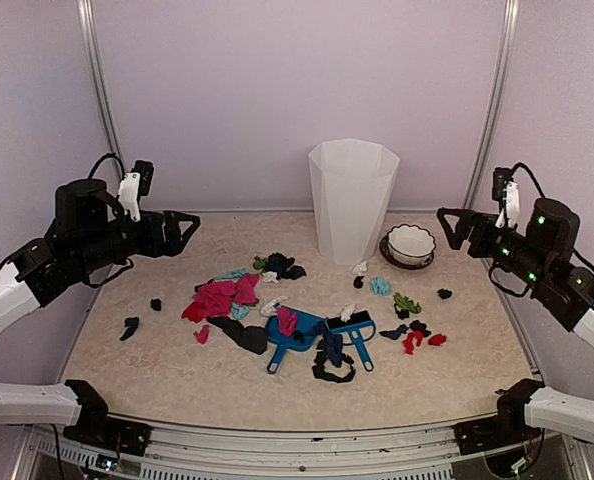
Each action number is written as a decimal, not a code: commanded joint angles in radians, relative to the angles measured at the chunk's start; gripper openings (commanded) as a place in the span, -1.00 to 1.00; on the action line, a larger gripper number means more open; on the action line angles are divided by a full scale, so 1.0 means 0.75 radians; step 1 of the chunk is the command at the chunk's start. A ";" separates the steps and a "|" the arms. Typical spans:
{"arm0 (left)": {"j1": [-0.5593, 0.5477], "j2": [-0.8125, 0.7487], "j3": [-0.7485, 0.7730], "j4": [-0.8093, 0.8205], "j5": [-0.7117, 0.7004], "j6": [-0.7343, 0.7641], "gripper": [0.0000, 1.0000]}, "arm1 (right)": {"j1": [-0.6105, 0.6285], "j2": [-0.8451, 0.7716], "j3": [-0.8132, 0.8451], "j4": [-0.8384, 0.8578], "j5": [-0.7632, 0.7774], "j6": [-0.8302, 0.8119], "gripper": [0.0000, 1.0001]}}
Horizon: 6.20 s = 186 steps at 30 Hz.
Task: Sweep away the paper scraps from the table
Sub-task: Pick up the broom from the center of the board, then pass from the right arm to the left
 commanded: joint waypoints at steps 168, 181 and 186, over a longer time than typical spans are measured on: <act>-0.387 0.287 -0.098 0.307 0.471 -0.518 0.72 | 0.819 0.830 0.228 0.124 -0.189 -1.196 -1.00; -0.405 0.464 -0.032 0.197 0.433 -0.566 0.42 | 0.847 0.923 0.301 0.126 -0.081 -1.313 -1.00; -0.405 0.468 -0.027 0.196 0.428 -0.572 0.10 | 0.852 0.925 0.305 0.124 -0.071 -1.316 -1.00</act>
